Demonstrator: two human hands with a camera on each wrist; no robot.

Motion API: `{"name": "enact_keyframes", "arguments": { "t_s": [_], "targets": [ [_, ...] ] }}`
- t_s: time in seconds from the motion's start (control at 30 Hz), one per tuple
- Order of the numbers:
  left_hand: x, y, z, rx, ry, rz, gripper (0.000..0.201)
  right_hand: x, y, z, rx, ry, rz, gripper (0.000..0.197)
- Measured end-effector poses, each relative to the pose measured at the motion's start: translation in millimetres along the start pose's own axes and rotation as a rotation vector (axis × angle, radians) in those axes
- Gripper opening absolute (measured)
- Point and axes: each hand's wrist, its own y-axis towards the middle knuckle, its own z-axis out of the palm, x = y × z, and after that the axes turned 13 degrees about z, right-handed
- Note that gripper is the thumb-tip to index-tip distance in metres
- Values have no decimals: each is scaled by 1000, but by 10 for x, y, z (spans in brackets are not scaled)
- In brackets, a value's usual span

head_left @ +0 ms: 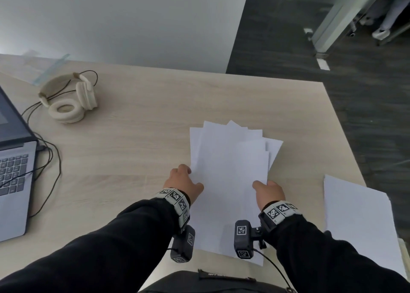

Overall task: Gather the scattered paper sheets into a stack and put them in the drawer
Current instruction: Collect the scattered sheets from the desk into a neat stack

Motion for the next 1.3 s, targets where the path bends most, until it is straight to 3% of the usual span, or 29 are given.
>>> {"name": "enact_keyframes", "arguments": {
  "t_s": [0.17,0.3,0.4,0.53,0.77,1.0,1.17,1.3],
  "targets": [
    [-22,55,58,28,-182,-119,72,-2,22,-11,-2,-34,-1,20],
    [-12,83,35,72,-190,-178,65,-31,25,-38,29,-50,15,48],
    [-21,89,15,125,-215,-187,60,-81,52,-48,54,-4,19,42],
    [-93,36,34,115,-102,-154,64,-162,112,-69,78,46,39,49],
    [-150,15,106,41,-222,-90,53,-205,207,-64,75,102,32,40],
    [-138,-13,147,70,-288,-110,43,-256,201,5,241,251,102,18],
    [-90,-39,166,113,-178,-112,63,-308,184,-60,304,297,112,12],
    [-132,-89,201,157,-72,-102,52,-372,206,-111,312,193,51,10]
  ]
}}
